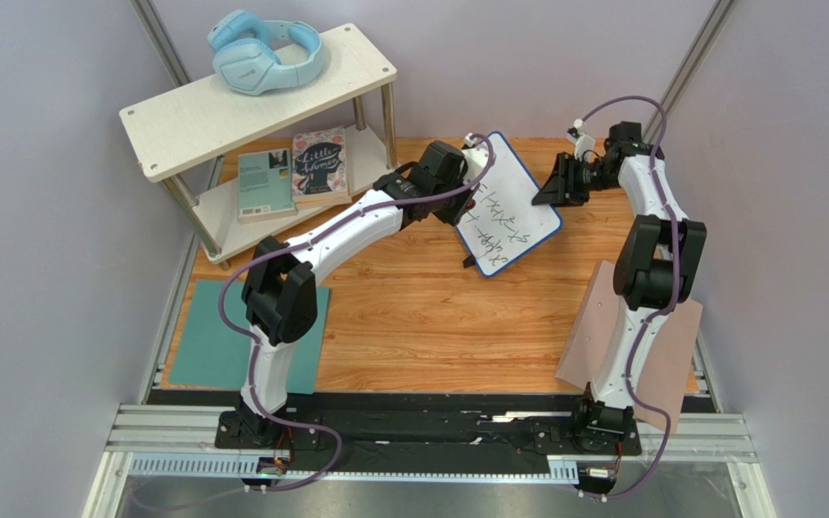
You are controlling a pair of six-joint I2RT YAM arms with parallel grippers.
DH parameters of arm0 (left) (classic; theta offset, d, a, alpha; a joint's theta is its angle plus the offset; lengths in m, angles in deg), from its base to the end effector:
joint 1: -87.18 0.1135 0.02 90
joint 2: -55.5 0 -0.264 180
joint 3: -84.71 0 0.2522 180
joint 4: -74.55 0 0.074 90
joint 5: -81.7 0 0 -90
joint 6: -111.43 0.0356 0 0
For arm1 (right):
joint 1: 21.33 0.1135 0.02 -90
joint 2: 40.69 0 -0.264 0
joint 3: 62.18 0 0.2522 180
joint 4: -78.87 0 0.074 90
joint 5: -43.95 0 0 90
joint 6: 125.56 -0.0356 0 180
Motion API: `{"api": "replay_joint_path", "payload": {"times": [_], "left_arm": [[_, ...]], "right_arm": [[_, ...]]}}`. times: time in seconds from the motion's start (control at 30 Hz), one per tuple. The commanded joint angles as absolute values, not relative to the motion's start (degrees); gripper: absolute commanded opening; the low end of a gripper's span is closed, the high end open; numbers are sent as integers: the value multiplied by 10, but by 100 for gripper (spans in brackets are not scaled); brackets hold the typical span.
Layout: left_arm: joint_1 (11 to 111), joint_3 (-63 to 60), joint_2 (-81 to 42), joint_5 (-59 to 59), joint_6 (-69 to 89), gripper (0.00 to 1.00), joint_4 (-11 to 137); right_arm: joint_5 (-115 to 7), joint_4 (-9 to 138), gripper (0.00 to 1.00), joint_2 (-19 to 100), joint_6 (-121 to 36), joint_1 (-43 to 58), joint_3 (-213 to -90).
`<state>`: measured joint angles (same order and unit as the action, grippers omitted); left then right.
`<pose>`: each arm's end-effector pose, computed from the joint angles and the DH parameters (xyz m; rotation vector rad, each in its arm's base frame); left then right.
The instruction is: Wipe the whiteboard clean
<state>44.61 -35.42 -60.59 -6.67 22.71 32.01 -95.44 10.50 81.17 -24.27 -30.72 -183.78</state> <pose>0.3480 -0.3210 0.3001 0.8644 2.1057 -0.4174 0.4454 -0.0463 0.2461 -0.2526 2.4403 1.0229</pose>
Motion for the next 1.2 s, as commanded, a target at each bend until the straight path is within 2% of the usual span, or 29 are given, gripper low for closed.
{"api": "replay_joint_path", "payload": {"times": [0.0,0.13,0.17,0.33,0.4,0.57,0.8,1.0,1.17], "left_arm": [[463,-384,-626,-65,167,0,380],[480,-403,-645,-39,144,0,390],[482,-405,-647,-36,141,0,390],[486,-403,-655,-46,153,0,401],[486,-401,-653,-64,155,0,405],[487,-382,-649,-101,167,0,434],[487,-337,-650,-131,172,0,536],[496,-392,-709,-158,164,0,554],[531,-428,-749,-111,107,0,584]], "right_arm": [[-955,101,36,821,-236,-300,-1860],[-940,84,27,826,-206,-293,-1872],[-939,75,21,829,-187,-292,-1879],[-929,-17,9,878,-135,-286,-1972],[-916,-58,0,893,-108,-280,-1998],[-873,-109,0,923,-67,-257,-2051],[-858,-158,0,947,-12,-241,-2059],[-863,-155,0,938,-4,-240,-2056],[-877,-149,0,912,0,-240,-2045]]}}
